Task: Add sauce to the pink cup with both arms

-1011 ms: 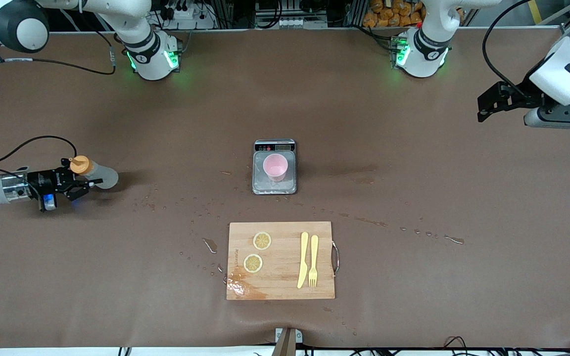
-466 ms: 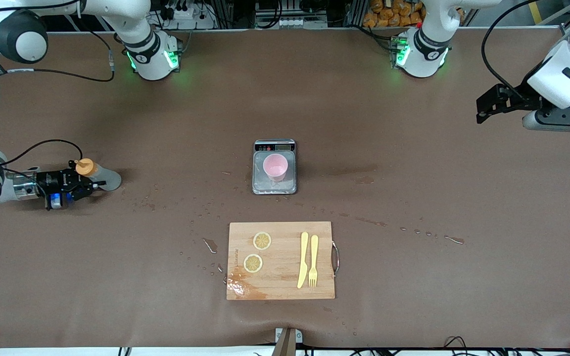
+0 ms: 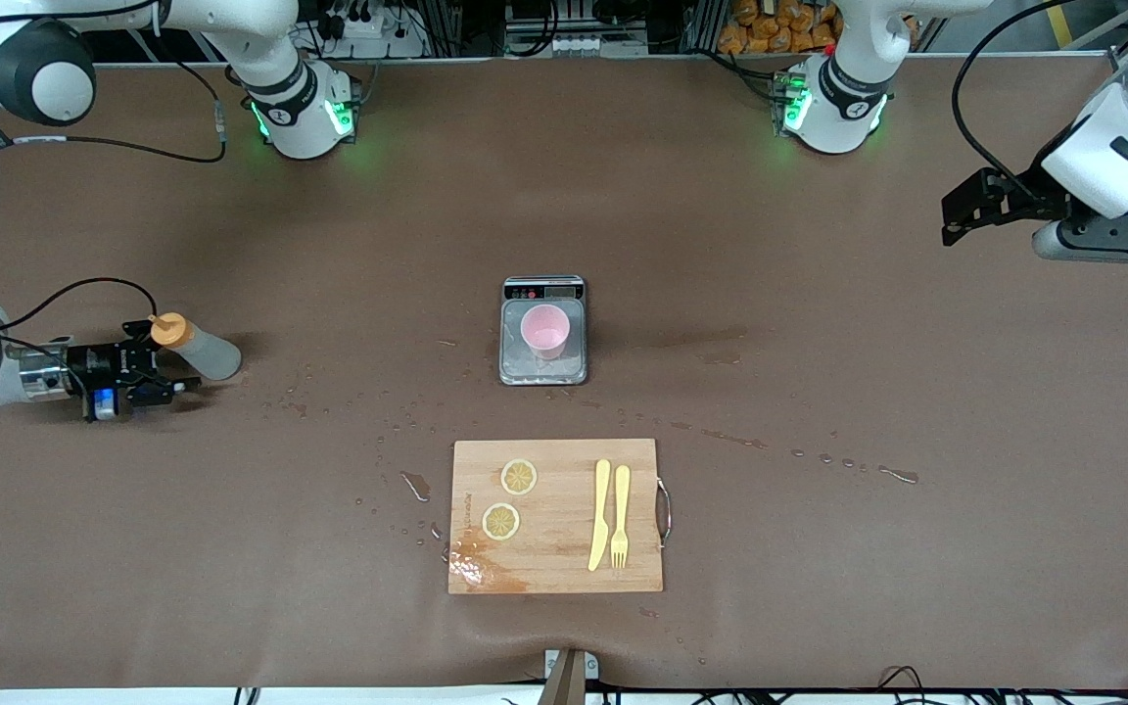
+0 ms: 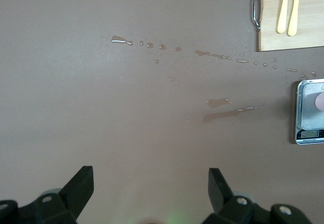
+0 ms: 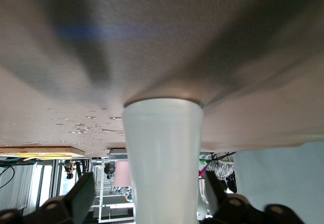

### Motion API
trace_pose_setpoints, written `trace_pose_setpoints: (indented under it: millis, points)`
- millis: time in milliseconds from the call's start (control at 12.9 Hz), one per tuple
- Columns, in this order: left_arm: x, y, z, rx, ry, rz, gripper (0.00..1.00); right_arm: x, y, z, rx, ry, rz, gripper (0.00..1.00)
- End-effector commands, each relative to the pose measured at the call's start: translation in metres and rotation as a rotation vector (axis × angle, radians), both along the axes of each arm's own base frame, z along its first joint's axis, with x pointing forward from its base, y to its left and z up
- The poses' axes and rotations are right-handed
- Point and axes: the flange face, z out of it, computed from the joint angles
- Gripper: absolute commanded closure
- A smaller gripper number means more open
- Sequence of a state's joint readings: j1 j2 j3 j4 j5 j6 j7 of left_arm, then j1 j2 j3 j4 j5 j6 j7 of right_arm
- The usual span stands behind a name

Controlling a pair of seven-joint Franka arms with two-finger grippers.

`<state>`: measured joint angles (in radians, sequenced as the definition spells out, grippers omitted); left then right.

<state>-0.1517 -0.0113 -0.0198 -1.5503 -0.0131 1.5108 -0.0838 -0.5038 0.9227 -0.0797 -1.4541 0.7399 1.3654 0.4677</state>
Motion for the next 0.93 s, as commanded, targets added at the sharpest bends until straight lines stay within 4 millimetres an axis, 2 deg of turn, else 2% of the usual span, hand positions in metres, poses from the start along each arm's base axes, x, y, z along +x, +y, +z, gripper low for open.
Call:
trace_pose_setpoints:
  millis: [0,233,311,544,700,855]
  points:
    - [0.001,0.001,0.002,0.008,0.007,0.008,0.0,0.009,-0.024,0.032,-0.008,-0.043,0.011,0.0]
    - [0.001,0.001,0.003,0.008,0.006,0.008,0.0,0.026,-0.04,0.085,-0.076,-0.09,0.098,0.0]
    - [0.001,0.001,0.003,0.008,0.006,0.008,0.0,0.036,-0.04,0.108,-0.125,-0.113,0.144,0.0]
    - [0.001,0.001,0.002,0.008,0.007,0.008,0.0,0.062,-0.018,0.171,-0.22,-0.157,0.278,0.0]
    - [0.003,0.001,0.001,0.009,0.009,0.008,0.0,0.08,0.011,0.219,-0.277,-0.197,0.373,0.0]
    - [0.003,0.004,0.001,0.008,0.007,0.01,0.0,0.091,0.052,0.275,-0.354,-0.259,0.455,0.0]
